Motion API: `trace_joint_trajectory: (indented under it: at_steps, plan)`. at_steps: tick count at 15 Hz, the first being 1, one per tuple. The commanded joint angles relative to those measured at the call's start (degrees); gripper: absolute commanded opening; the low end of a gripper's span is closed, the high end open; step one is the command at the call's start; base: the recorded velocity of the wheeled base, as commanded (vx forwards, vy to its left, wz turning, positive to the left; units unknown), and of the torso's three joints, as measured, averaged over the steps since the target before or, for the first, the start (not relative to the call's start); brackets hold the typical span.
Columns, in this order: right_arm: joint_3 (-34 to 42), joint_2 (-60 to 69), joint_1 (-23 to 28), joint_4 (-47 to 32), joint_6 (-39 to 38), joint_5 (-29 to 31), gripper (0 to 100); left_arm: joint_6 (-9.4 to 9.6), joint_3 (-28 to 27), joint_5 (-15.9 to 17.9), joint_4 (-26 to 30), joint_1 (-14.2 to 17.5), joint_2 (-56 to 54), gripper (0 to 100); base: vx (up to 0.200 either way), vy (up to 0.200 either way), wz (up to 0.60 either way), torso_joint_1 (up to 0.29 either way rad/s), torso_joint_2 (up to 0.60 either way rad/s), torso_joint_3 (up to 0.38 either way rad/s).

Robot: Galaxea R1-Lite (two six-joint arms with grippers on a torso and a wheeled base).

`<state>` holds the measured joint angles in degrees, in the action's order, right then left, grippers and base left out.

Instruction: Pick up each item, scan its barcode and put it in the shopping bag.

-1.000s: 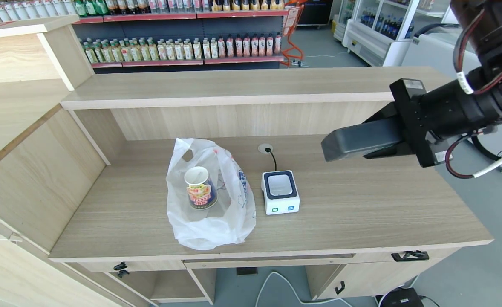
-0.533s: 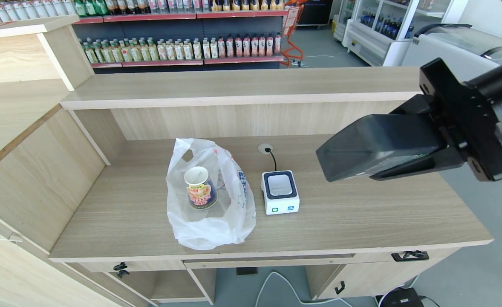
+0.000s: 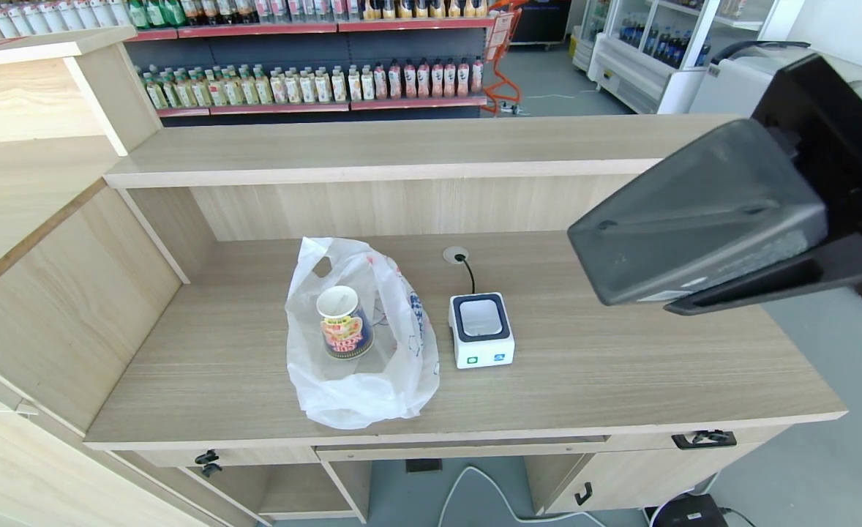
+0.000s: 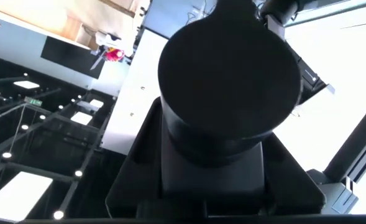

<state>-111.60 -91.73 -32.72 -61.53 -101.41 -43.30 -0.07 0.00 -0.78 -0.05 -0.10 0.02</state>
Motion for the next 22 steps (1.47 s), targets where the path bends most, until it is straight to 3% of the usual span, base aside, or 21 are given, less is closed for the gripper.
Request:
trace_joint_trajectory:
  at_steps: [1, 13, 16, 18, 20, 22]
  plan:
    - [0.07, 0.15, -0.33, 0.09, -0.28, -0.64, 0, -0.01, 0.0, -0.01, -0.04, 0.01, 0.06, 100, 0.0, 0.0, 0.0, 0.0, 0.0, 0.0]
    - [-0.9, -1.34, -1.12, 3.61, -0.45, -2.05, 0, -0.01, 0.0, -0.01, -0.04, 0.01, -0.02, 100, 0.0, 0.0, 0.0, 0.0, 0.0, 0.0]
    - [-0.9, -2.66, 4.59, 5.28, 10.36, 1.99, 0, -0.01, 0.0, -0.01, -0.04, 0.01, 0.06, 100, 0.0, 0.0, 0.0, 0.0, 0.0, 0.0]
    - [-0.81, -6.18, 5.39, 7.21, 26.09, 12.1, 0, -0.01, 0.0, -0.01, -0.04, 0.01, -0.02, 100, 0.0, 0.0, 0.0, 0.0, 0.0, 0.0]
    - [-0.54, -9.25, 5.47, 13.54, 36.2, 20.63, 0, -0.01, 0.0, -0.01, -0.04, 0.01, -0.02, 100, 0.0, 0.0, 0.0, 0.0, 0.0, 0.0]
    - [-0.46, -11.71, 7.32, 21.62, 44.46, 23.17, 0, -0.01, 0.0, -0.01, -0.04, 0.01, 0.06, 100, 0.0, 0.0, 0.0, 0.0, 0.0, 0.0]
